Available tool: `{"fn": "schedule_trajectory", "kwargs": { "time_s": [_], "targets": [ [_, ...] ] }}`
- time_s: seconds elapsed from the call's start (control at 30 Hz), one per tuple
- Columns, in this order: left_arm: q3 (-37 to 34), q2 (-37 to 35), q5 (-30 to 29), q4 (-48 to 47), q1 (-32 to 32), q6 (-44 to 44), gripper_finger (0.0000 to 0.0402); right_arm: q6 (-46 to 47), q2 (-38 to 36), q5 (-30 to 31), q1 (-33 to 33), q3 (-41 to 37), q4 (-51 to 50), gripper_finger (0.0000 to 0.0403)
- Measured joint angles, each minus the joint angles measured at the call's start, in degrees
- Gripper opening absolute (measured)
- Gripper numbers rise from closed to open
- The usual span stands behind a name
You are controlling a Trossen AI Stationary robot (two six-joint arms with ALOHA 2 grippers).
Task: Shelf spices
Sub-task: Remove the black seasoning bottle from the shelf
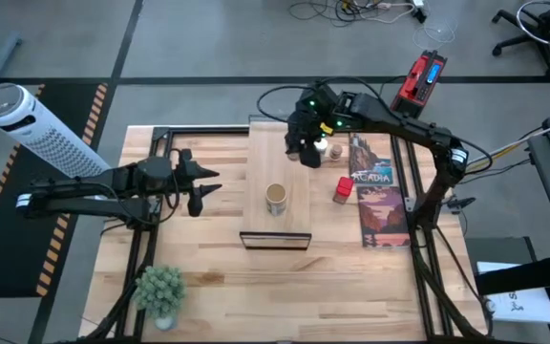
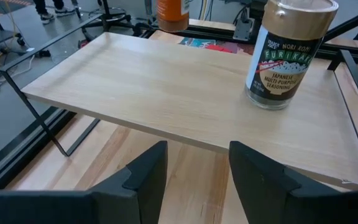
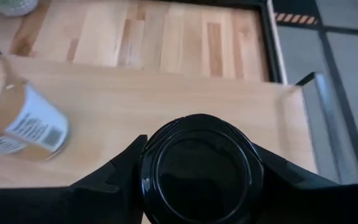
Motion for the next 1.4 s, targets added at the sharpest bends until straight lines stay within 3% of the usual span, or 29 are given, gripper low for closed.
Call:
{"fn": "schedule_trajectory", "kwargs": {
  "time_s": [0.27,0.6,1.0,1.4],
  "targets": [
    [0.04,-0.09,0.0,0.0,0.0,-0.05,0.0155,0.84,-0.47,-0.04,-0.05,-0.13,-8.5,0.0184],
    [0.07,0.02,0.0,0.06,0.0,-0.05,0.0162,3.25,-6.22,-0.33,-0.07,-4.48,-8.43,0.0184],
    [0.07,0.02,0.0,0.79,0.0,-0.24,0.0158,8.67,-17.52,0.09,-0.07,-20.46,1.47,0.0184],
    [0.07,0.07,0.0,1.71,0.0,-0.5,0.0156,14.28,-26.61,0.43,-0.09,-39.55,19.47,0.0184]
  ]
}}
